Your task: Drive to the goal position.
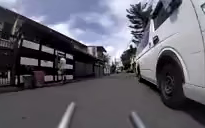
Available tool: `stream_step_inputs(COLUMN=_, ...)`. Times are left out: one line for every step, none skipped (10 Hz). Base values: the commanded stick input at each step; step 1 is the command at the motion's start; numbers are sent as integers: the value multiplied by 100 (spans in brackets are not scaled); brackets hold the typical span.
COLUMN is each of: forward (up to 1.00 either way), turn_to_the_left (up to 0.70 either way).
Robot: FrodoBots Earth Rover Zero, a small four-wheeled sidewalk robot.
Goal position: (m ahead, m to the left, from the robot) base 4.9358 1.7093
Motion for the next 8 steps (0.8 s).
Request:
stream_step_inputs(forward=100, turn_to_the_left=0)
stream_step_inputs(forward=100, turn_to_the_left=0)
stream_step_inputs(forward=100, turn_to_the_left=2)
stream_step_inputs(forward=100, turn_to_the_left=1)
stream_step_inputs(forward=100, turn_to_the_left=0)
stream_step_inputs(forward=100, turn_to_the_left=0)
stream_step_inputs(forward=100, turn_to_the_left=-28)
stream_step_inputs(forward=100, turn_to_the_left=-40)
